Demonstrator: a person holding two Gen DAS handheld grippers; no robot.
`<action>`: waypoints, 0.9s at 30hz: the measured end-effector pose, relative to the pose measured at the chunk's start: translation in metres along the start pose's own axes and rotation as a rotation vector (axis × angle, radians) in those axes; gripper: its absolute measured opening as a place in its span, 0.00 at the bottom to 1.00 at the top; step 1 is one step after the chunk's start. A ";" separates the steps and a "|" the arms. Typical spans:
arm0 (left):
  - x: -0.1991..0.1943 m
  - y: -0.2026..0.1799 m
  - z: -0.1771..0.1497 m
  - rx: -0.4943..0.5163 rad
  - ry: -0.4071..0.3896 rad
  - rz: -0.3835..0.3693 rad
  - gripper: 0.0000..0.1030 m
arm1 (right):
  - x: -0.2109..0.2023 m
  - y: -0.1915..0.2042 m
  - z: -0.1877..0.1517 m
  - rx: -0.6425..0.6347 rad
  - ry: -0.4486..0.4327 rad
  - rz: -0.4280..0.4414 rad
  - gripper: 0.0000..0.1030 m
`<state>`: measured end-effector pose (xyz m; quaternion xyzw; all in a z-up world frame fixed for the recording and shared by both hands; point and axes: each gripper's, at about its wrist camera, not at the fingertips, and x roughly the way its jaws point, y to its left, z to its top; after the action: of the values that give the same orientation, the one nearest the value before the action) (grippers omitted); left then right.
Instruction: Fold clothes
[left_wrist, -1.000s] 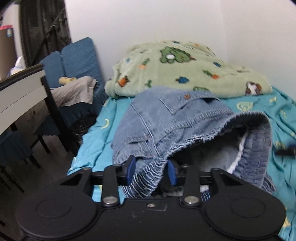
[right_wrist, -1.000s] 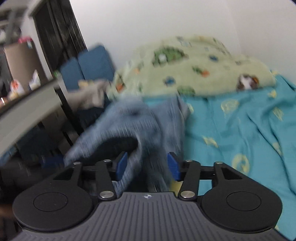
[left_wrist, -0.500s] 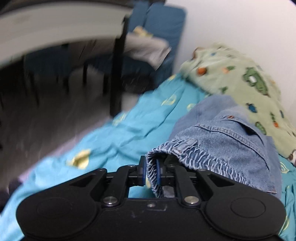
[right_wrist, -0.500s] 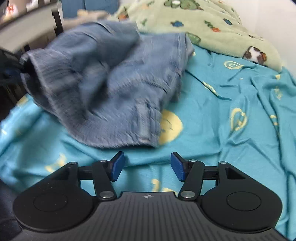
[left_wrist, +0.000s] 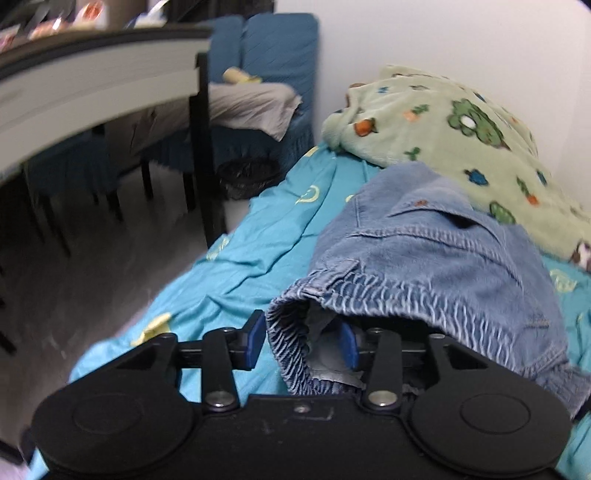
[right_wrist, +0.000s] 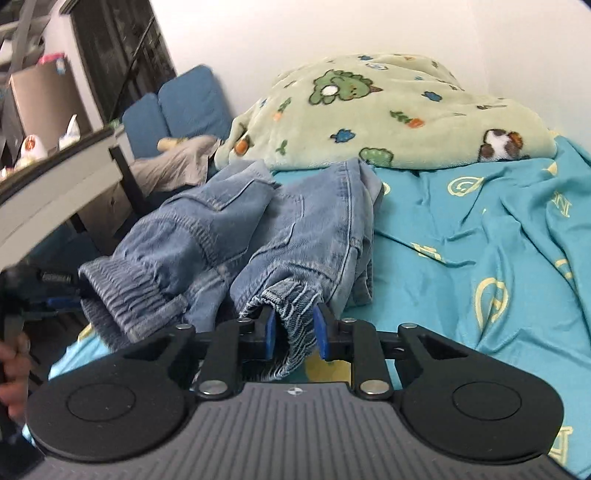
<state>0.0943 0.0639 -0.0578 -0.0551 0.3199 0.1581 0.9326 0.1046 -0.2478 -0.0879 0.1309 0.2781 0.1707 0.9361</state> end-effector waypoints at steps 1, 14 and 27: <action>0.002 -0.003 -0.001 0.020 -0.005 0.010 0.39 | 0.004 -0.002 0.000 0.006 0.000 -0.001 0.22; 0.012 0.004 0.006 -0.038 -0.041 -0.013 0.09 | -0.007 -0.011 0.018 0.134 -0.122 -0.028 0.10; -0.144 -0.024 -0.017 -0.033 -0.245 -0.389 0.04 | -0.084 -0.036 0.142 0.071 -0.395 -0.092 0.05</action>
<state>-0.0151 0.0006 0.0176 -0.1115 0.1852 -0.0141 0.9763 0.1277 -0.3344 0.0553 0.1821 0.1008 0.0890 0.9741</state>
